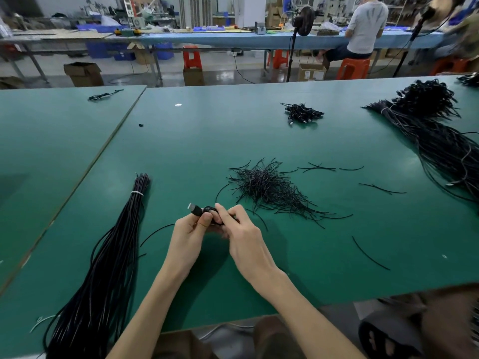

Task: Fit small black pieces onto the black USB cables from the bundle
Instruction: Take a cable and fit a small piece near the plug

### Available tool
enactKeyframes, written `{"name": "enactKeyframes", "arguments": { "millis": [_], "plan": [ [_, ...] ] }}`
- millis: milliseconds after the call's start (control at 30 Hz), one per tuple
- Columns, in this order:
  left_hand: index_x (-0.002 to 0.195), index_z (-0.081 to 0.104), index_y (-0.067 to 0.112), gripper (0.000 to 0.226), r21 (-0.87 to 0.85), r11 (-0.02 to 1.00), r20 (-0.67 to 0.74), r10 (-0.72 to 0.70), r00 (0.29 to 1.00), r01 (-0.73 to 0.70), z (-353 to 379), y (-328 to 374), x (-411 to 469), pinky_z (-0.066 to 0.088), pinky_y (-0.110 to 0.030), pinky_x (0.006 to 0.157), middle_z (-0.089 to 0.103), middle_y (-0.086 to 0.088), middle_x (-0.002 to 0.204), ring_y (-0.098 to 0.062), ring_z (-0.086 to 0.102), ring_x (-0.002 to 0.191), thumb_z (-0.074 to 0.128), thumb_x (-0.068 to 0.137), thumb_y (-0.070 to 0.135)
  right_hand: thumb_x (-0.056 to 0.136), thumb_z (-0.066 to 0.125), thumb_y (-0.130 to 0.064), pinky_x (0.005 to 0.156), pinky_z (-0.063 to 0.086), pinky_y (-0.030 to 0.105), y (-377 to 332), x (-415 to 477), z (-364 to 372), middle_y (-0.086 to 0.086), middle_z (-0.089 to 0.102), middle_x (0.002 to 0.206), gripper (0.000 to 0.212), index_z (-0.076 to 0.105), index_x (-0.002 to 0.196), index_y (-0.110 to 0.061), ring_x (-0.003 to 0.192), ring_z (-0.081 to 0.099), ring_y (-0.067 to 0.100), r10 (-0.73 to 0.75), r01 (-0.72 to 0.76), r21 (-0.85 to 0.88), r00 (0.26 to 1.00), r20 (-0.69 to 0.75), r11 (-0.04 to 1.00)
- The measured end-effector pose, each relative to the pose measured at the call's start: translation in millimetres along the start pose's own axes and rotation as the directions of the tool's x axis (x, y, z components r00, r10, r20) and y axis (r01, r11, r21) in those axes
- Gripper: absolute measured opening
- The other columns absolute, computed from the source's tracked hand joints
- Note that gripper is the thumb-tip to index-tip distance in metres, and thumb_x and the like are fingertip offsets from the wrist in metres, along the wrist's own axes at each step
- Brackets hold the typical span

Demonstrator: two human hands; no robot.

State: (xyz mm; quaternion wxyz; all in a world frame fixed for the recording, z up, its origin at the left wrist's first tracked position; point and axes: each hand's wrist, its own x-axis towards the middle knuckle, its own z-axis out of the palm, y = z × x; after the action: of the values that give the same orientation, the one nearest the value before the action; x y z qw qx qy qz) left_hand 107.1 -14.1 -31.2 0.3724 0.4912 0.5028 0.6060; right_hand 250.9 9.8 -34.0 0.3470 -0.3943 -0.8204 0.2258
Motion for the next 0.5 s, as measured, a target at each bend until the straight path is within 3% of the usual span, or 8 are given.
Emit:
{"name": "enactKeyframes", "arguments": {
  "millis": [67,200,300,500],
  "plan": [
    [0.097,0.074,0.002,0.029,-0.025,1.0,0.004,-0.014,1.0,0.015,-1.0,-0.1,-0.8,0.061,-0.034,0.085,0.078,-0.014,0.093,-0.03,0.077,0.087,0.056,0.098,0.025,0.099,0.05,0.013,0.082,0.048,0.019,0.0,1.0,-0.7,-0.005,0.046,0.112,0.062,0.043,0.155,-0.011,0.081,0.051,0.008,0.008,-0.008,0.025,1.0,-0.019,1.0],
    [0.102,0.079,0.005,0.023,-0.122,0.992,-0.043,-0.05,0.998,0.044,-3.4,1.5,-0.6,0.062,-0.031,0.083,0.079,-0.015,0.099,-0.031,0.077,0.091,0.071,0.091,0.024,0.097,0.05,0.016,0.078,0.052,0.032,-0.5,1.5,-2.6,-0.001,0.05,0.111,0.062,0.046,0.154,-0.01,0.073,0.049,0.011,0.035,-0.034,0.017,0.999,-0.039,0.999],
    [0.099,0.076,0.007,0.02,-0.165,0.985,-0.088,-0.074,0.993,0.059,-5.2,1.6,-0.3,0.061,-0.03,0.076,0.077,-0.018,0.096,-0.034,0.077,0.083,0.078,0.086,0.022,0.096,0.049,0.018,0.08,0.054,0.038,-0.2,1.9,-3.3,0.001,0.052,0.11,0.062,0.048,0.152,-0.009,0.072,0.05,0.014,0.045,-0.044,0.023,0.998,-0.047,0.999],
    [0.106,0.076,0.011,0.03,-0.148,0.98,-0.021,-0.134,0.991,0.13,-6.3,1.0,2.0,0.061,-0.03,0.081,0.078,-0.015,0.099,-0.027,0.075,0.088,0.081,0.079,0.023,0.094,0.049,0.02,0.079,0.052,0.034,0.2,1.1,-2.7,-0.002,0.052,0.108,0.066,0.047,0.153,-0.01,0.075,0.05,0.012,0.029,-0.029,-0.017,0.999,-0.042,0.999]
  ]
}}
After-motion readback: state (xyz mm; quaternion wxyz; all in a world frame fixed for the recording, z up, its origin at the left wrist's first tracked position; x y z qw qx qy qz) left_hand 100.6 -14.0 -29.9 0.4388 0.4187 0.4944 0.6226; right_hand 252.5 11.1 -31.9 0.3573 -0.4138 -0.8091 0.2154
